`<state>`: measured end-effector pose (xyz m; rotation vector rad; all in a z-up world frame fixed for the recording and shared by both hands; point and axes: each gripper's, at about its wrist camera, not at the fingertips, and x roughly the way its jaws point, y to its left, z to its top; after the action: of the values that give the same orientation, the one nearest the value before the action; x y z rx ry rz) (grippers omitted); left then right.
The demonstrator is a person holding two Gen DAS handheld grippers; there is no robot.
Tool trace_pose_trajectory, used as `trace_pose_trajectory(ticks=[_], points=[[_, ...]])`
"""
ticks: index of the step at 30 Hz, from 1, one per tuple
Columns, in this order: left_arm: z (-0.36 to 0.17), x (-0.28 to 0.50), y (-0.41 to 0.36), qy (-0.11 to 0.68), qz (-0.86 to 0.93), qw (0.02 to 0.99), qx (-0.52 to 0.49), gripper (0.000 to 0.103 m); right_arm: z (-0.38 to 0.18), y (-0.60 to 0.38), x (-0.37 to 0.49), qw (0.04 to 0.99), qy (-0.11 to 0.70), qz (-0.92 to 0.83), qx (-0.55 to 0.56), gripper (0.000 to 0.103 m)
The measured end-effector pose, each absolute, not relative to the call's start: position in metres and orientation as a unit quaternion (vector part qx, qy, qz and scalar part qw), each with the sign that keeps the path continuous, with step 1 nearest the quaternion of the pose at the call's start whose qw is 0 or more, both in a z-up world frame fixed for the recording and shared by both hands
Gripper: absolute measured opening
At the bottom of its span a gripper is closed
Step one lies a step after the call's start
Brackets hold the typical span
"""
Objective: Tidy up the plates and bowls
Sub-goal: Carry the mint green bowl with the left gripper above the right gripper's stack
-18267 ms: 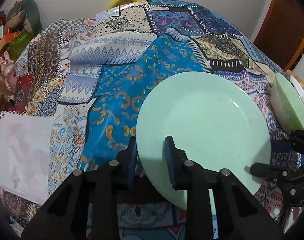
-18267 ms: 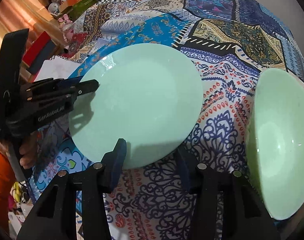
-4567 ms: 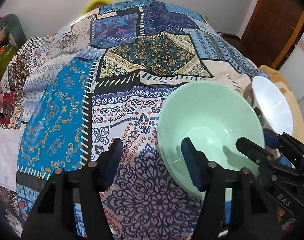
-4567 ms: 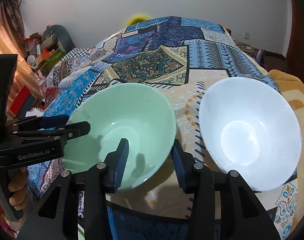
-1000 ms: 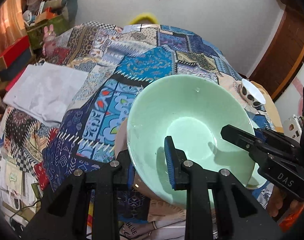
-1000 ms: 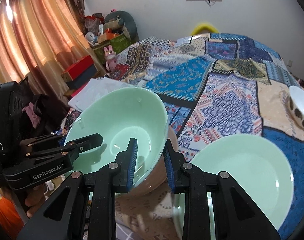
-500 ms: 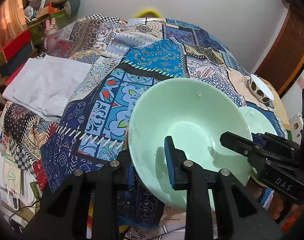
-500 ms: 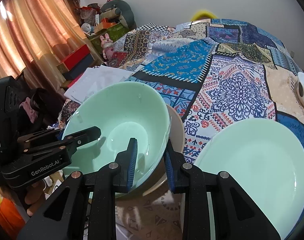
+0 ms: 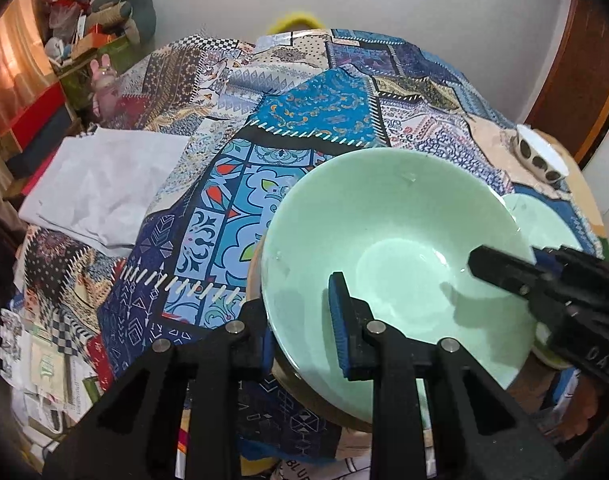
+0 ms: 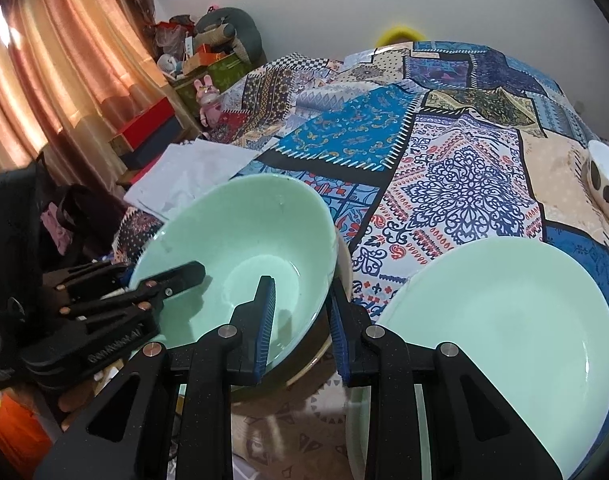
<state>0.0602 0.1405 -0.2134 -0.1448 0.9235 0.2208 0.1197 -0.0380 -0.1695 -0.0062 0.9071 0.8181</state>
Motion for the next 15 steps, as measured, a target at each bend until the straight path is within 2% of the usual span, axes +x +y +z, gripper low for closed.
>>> trace_pose_trajectory(ticks=[5, 15], points=[[-0.216, 0.064, 0.132, 0.448, 0.115, 0.886, -0.034, 0.025, -0.169, -0.044, 0.123, 0.819, 0.428, 0.384, 0.013, 0.025], [-0.209, 0.068, 0.134, 0.455, 0.120, 0.881, -0.049, 0.026, -0.164, -0.066, 0.127, 0.828, 0.419, 0.373, 0.029, 0.027]])
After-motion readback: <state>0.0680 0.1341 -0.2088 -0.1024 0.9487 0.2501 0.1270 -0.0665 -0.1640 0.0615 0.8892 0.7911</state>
